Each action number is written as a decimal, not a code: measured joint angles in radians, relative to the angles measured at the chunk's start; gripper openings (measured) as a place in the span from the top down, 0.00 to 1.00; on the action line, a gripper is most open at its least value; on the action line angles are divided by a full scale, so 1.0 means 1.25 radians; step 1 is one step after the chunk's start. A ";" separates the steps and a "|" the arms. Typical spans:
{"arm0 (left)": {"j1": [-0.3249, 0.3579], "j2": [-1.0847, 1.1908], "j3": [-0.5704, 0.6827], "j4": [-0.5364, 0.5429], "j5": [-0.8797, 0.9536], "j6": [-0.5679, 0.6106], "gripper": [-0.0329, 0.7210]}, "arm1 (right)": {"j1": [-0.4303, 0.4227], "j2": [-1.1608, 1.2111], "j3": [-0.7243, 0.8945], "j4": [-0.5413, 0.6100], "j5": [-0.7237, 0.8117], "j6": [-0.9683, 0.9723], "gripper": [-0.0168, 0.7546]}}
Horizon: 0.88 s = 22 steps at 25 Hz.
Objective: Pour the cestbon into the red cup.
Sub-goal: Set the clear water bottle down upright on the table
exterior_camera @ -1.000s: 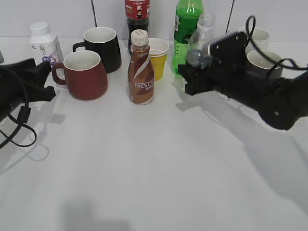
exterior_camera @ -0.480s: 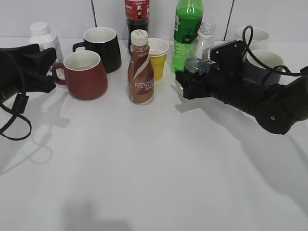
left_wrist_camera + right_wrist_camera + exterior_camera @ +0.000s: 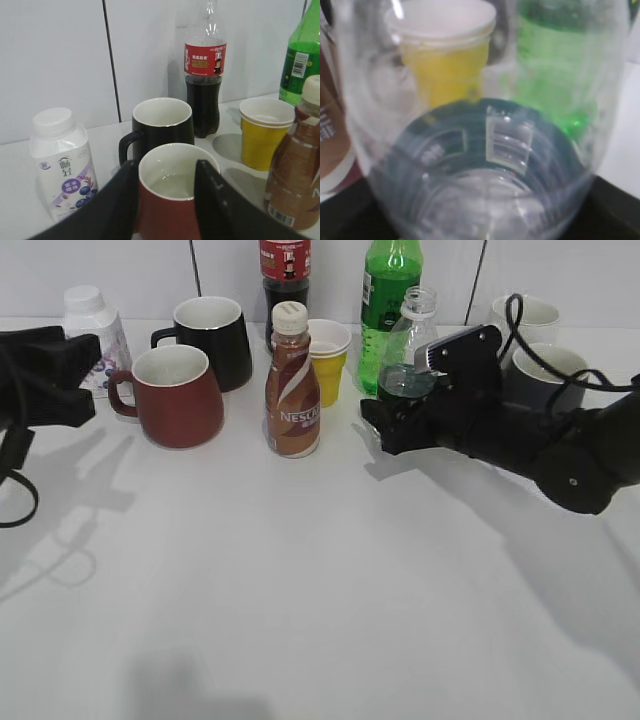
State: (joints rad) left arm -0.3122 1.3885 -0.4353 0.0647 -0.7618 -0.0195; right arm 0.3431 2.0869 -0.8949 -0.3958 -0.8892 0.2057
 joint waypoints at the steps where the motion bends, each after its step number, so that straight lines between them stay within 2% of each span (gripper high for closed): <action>1: 0.000 -0.011 0.000 0.000 0.014 0.000 0.57 | 0.000 -0.007 0.000 -0.001 0.017 0.000 0.24; 9: -0.011 -0.096 0.000 0.000 0.113 -0.014 0.57 | 0.000 -0.097 0.062 -0.015 0.097 0.028 0.24; 14: -0.037 -0.136 0.001 0.000 0.178 -0.029 0.57 | 0.000 -0.156 0.096 -0.043 0.203 0.104 0.24; 18: -0.041 -0.195 0.001 -0.016 0.316 -0.032 0.57 | 0.000 -0.187 0.117 -0.115 0.271 0.200 0.24; 22: -0.041 -0.283 -0.021 -0.083 0.495 -0.035 0.57 | 0.000 -0.222 0.119 -0.205 0.358 0.312 0.24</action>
State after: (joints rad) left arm -0.3634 1.0352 -0.4619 -0.0389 -0.1425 -0.0633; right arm 0.3431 1.8100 -0.7462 -0.6524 -0.4412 0.5963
